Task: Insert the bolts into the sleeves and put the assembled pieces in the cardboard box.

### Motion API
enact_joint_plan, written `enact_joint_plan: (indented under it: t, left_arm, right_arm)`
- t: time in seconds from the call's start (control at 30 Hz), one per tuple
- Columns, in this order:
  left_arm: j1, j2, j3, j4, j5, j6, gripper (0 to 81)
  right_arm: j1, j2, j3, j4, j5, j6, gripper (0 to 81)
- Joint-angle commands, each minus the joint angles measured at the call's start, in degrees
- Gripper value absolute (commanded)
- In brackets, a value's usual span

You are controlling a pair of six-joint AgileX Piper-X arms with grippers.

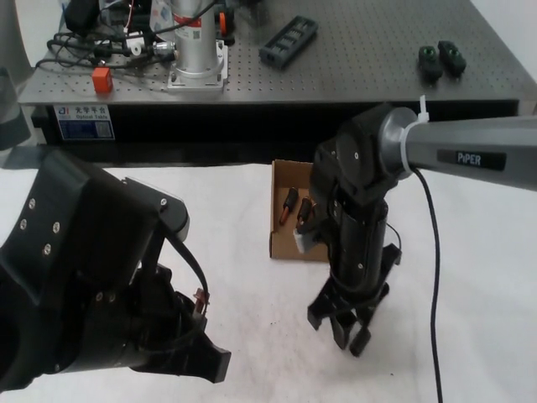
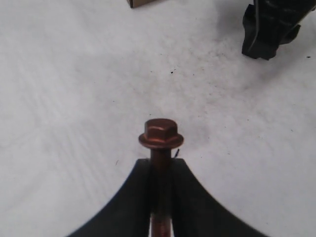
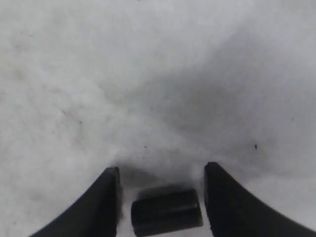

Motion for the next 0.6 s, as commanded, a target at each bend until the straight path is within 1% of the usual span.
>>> enact_joint_plan:
  t: [0.0,0.1,0.23,0.4,0.5,0.57]
  left_arm:
    - [0.2,-0.6,0.0,-0.2,0.4,-0.5,0.7]
    - [0.2,-0.6,0.0,-0.2,2.4,-0.5,0.7]
    - [0.2,-0.6,0.0,-0.2,3.0,-0.5,0.7]
    - [0.2,-0.6,0.0,-0.2,3.8,-0.5,0.7]
    - [0.2,-0.6,0.0,-0.2,6.2,-0.5,0.7]
    - [0.2,-0.6,0.0,-0.2,6.5,-0.5,0.7]
  right_arm:
    - [0.1,-2.8,2.7,-1.0,1.1,-0.9,38.6]
    - [-0.4,-6.2,7.6,-3.9,1.3,1.9,38.6]
    - [-0.7,-10.7,14.3,-8.6,0.7,9.8,38.6]
    - [-0.7,-11.9,18.0,-9.5,0.2,15.4,38.6]
    - [-0.7,-11.9,18.3,-11.0,-2.0,18.6,38.6]
    - [-0.7,-11.9,18.3,-13.3,-7.3,21.7,38.6]
